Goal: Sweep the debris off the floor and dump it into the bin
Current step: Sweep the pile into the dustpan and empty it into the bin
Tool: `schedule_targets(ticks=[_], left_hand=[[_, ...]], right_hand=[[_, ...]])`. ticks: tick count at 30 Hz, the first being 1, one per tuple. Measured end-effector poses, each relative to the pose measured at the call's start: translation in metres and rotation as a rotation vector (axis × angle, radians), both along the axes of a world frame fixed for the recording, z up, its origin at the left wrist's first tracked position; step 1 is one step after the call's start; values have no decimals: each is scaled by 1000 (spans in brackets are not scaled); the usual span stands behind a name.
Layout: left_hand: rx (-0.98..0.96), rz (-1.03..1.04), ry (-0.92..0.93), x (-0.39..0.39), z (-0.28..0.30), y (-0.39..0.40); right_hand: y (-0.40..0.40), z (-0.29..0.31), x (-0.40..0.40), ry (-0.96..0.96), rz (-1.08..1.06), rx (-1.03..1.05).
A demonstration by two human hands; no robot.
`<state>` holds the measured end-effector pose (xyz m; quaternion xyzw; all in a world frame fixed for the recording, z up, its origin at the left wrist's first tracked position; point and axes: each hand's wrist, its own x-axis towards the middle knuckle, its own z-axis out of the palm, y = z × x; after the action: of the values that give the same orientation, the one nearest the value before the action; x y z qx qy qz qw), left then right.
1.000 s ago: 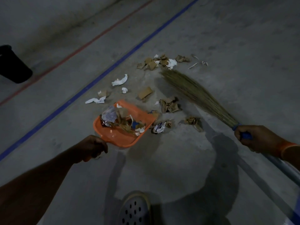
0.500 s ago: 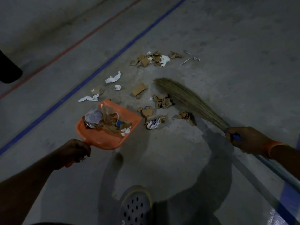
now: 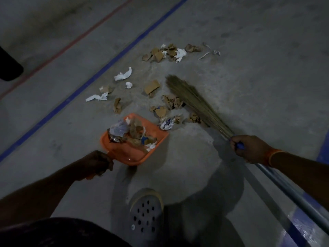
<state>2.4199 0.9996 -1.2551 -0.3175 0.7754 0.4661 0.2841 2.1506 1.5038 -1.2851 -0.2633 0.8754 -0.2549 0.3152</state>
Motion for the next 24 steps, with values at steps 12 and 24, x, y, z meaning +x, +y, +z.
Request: schedule_targets(ticks=[12,24], left_hand=[[125,-3,105,-61,-8,51],[167,38,150,-64,-25,37]], right_hand=[[-29,-5,23,-16,119,-70],[-42,-2,37,-29,311,-95]])
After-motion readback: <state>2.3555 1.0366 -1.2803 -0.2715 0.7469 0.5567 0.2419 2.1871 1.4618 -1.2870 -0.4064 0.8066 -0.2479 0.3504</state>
